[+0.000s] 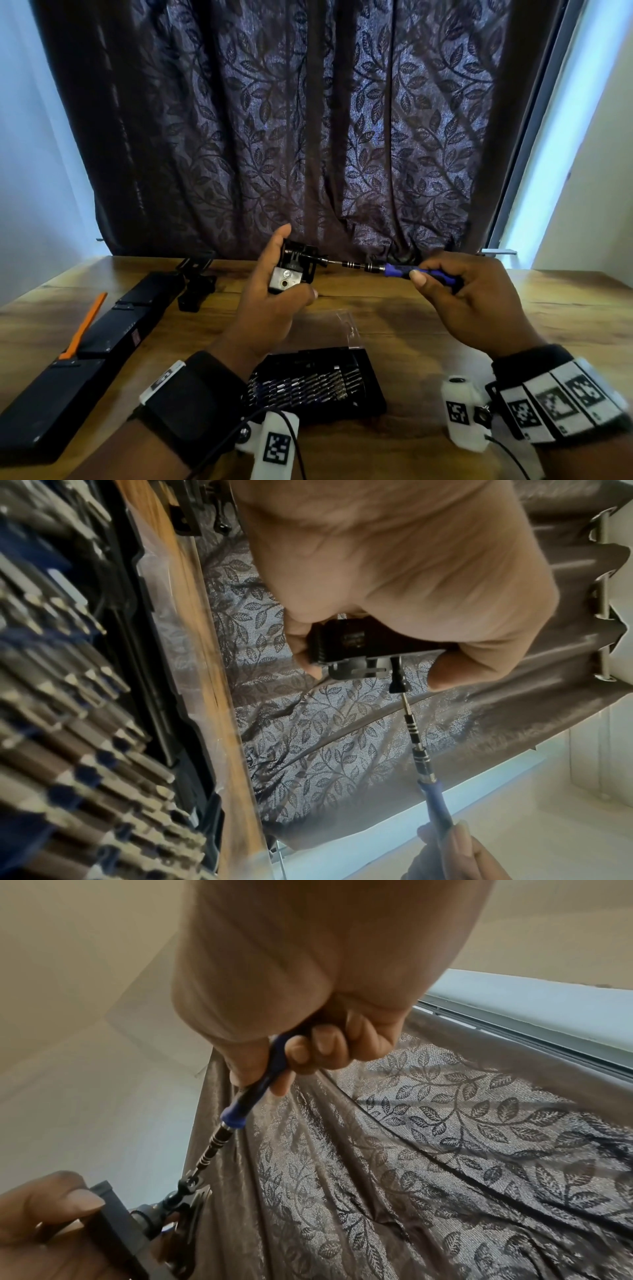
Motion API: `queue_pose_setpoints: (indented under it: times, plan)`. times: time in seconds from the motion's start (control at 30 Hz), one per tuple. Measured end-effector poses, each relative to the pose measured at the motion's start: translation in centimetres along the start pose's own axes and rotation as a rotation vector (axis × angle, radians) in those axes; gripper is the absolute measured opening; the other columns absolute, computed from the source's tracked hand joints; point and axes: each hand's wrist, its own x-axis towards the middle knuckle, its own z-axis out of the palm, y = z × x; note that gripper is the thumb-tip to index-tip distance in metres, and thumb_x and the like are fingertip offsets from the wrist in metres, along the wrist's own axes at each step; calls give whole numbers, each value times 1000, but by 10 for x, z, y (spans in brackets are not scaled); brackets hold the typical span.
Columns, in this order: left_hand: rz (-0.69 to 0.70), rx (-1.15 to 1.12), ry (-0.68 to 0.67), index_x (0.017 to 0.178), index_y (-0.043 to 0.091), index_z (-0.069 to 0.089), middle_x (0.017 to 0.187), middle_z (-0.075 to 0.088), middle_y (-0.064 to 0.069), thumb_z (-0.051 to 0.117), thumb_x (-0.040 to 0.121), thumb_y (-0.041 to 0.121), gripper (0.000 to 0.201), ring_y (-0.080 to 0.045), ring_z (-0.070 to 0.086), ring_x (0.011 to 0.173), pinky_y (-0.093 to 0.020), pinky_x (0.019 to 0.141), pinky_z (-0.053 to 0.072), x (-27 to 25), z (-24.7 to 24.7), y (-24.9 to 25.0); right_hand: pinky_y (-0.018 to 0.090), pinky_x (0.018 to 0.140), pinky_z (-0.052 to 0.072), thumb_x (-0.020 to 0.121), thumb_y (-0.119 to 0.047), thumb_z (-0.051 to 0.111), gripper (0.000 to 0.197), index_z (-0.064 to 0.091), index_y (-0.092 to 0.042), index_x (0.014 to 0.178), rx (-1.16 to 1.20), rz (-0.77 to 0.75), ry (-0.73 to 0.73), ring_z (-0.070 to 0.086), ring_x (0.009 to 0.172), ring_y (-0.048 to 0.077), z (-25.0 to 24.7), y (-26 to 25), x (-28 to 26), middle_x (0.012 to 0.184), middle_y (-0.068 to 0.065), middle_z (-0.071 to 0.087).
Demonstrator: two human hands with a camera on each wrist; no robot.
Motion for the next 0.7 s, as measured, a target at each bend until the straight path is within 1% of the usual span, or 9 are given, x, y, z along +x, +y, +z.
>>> queue_pose_setpoints:
  times: [0.1,0.17,0.23,0.33,0.43,0.5,0.57,0.63,0.7]
  plan:
    - [4,-12,-23,154,33,41,107,59,-9,61,86,-19,88,-16,54,88,-15,74,52,0,-1,-1,13,51,32,93,-37,64,24,70,-26,74,30,38,-14,50,52,12,1,0,0,59,-2,57]
    - [6,-23,-27,154,34,41,110,60,-8,67,79,-8,90,-16,54,90,-17,74,52,1,-1,-1,14,50,32,92,-41,62,25,69,-27,72,53,82,-30,48,51,11,2,1,0,57,-3,56]
    - [14,-14,-27,154,36,41,117,61,-6,65,73,2,91,-15,56,92,-19,74,52,0,0,0,15,49,31,91,-41,61,29,69,-25,69,90,136,-45,45,49,10,3,2,0,55,-2,54]
    - [22,-21,-24,153,37,41,119,60,-4,64,71,3,92,-14,56,91,-21,74,51,1,0,-1,16,48,29,93,-34,65,31,69,-19,66,165,239,-52,38,47,7,6,3,0,49,-7,46]
    - [24,-25,-23,154,37,41,125,59,-10,65,71,2,93,-17,56,94,-25,76,51,2,-2,-3,17,48,26,97,-25,66,32,69,-17,66,199,295,-83,34,45,6,8,4,0,46,-11,42]
    - [10,-38,-17,154,38,41,111,61,-7,65,71,2,93,-17,54,88,-23,74,50,2,-2,-4,16,48,28,97,-28,66,31,69,-21,67,152,265,-115,37,46,6,8,6,0,49,-11,46]
    - [-3,-62,-8,154,39,42,90,56,-4,65,72,2,92,-19,49,80,-20,71,48,2,-2,-5,12,52,35,96,-27,68,17,73,-27,79,75,183,-119,50,53,5,8,4,0,60,-14,59]
    - [1,-77,-19,154,39,43,83,52,-5,65,74,2,90,-21,46,81,-18,72,48,0,-1,-3,9,65,42,92,-22,72,7,75,-27,97,51,83,-79,65,73,5,9,0,0,82,-16,70]
    - [10,-74,-41,155,35,40,79,52,-4,65,78,-3,90,-20,46,76,-16,69,48,-2,1,-1,12,74,47,87,-24,77,13,76,-23,101,38,-1,-19,68,84,5,8,-2,-1,93,-15,72]
